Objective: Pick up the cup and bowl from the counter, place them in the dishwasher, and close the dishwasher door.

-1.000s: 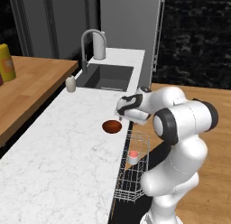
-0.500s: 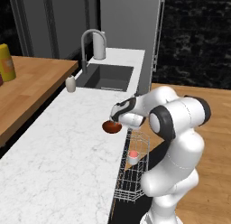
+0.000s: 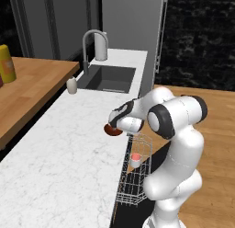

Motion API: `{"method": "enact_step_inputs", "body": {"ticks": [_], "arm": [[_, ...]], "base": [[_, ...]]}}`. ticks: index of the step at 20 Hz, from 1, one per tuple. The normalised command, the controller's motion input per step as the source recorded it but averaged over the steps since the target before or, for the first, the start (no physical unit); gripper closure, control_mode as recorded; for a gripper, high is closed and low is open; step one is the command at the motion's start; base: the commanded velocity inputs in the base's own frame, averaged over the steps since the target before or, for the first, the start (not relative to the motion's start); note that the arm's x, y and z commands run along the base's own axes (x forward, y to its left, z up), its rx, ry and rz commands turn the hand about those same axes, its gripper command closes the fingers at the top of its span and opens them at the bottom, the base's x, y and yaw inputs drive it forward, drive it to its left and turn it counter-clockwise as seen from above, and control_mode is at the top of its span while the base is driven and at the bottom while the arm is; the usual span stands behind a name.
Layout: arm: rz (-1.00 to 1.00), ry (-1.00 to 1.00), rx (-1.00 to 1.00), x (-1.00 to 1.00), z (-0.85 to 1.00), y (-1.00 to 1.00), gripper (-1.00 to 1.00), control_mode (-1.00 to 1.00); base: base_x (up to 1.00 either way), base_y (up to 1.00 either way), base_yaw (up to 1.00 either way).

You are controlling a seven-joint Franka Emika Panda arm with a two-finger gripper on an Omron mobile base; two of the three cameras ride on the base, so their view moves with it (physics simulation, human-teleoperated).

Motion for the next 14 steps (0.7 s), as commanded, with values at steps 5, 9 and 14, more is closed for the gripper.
{"method": "enact_step_inputs", "body": {"ticks": [5, 9, 14], "arm": [[0.0, 0.0, 0.0, 0.01, -0.11, 0.07, 1.0, -1.0], [0.0, 0.0, 0.0, 0.0, -0.02, 0.05, 1.0, -1.0], [0.0, 0.0, 0.0, -0.04, 0.03, 0.02, 1.0, -1.0]], "base": [[0.0, 0.0, 0.0], [0.0, 0.0, 0.0], [0.0, 0.0, 0.0]]}}
